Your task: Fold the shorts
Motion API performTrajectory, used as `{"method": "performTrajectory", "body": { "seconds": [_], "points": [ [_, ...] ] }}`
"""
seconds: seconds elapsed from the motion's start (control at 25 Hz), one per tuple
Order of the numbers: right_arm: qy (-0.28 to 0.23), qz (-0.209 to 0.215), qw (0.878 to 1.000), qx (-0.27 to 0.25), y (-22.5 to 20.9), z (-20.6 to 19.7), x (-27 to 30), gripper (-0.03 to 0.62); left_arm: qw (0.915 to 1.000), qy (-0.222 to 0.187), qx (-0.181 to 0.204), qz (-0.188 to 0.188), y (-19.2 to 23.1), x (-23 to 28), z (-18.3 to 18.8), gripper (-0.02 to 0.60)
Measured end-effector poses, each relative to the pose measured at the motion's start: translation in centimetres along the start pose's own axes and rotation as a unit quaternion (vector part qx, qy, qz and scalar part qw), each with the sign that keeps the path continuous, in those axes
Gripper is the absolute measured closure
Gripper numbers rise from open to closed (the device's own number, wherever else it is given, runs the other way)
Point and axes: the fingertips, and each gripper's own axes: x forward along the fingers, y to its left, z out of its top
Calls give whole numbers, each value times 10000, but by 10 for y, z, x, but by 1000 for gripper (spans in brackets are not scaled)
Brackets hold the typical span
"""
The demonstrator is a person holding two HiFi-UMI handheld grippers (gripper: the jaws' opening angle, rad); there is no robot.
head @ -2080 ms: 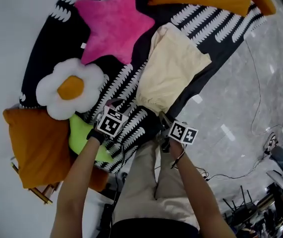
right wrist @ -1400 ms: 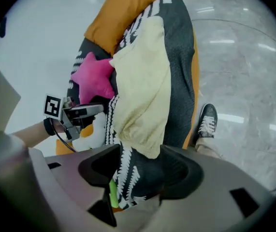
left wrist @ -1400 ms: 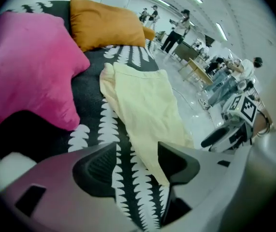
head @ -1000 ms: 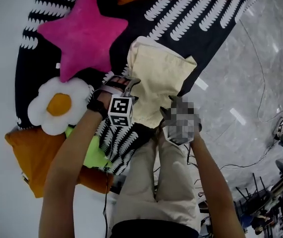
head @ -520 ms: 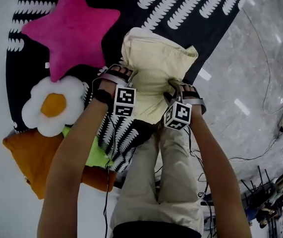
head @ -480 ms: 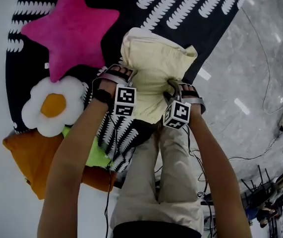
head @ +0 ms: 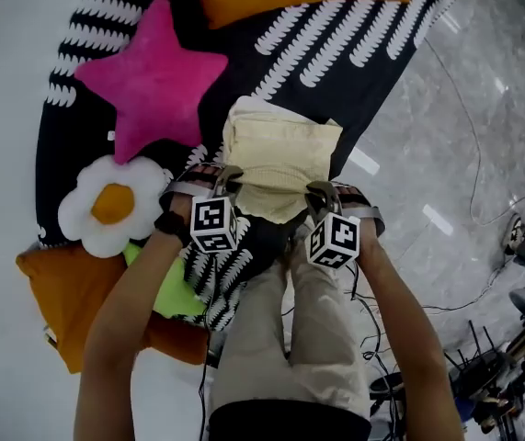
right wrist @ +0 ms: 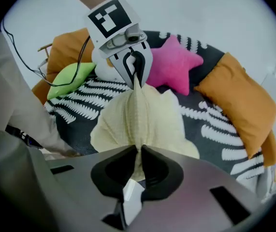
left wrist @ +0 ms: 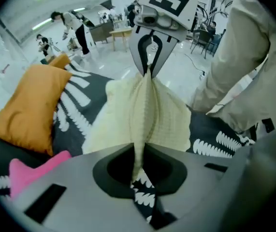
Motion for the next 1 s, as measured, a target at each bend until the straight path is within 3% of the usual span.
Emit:
{"method": "performTrajectory", "body": {
  "seconds": [0.12, 0.2, 0.28, 0.36, 0.44, 0.56, 0.68, 0.76, 0.88, 1.0],
  "points": [
    [-341, -556, 9979, -54, -33, 15, -46, 551, 9977, -343, -34, 576, 31, -46, 23, 538],
    [-482, -541, 9971, 210, -54, 17, -60, 551, 9982, -376, -215, 406, 44, -50, 26, 540],
    [-516, -575, 9960, 443, -77, 21, -72, 551, 9993, -274, -109, 223, 61, -51, 35, 540],
    [-469, -803, 9953, 269, -93, 22, -85, 551, 9989, -264, 44, 382, 80, -65, 48, 540],
    [-469, -907, 9947, 154, -115, 24, -87, 551, 9974, -354, -40, 629, 106, -77, 54, 540],
    [-379, -1123, 9929, -124, -174, 47, -66, 551, 9938, -309, 219, 1048, 167, -72, 36, 540],
    [-168, -1720, 9834, -550, -264, 81, -45, 551, 9843, -452, 330, 1677, 259, -55, 14, 538],
    [-185, -2096, 9753, -679, -298, 87, -64, 551, 9771, -503, 248, 2053, 293, -66, 27, 538],
    [-398, -2483, 9653, -697, -298, 69, -111, 551, 9734, -262, 275, 2261, 287, -93, 70, 537],
    [-377, -2842, 9536, -914, -278, 38, -107, 549, 9707, -138, 321, 2378, 267, -74, 88, 537]
  ]
}}
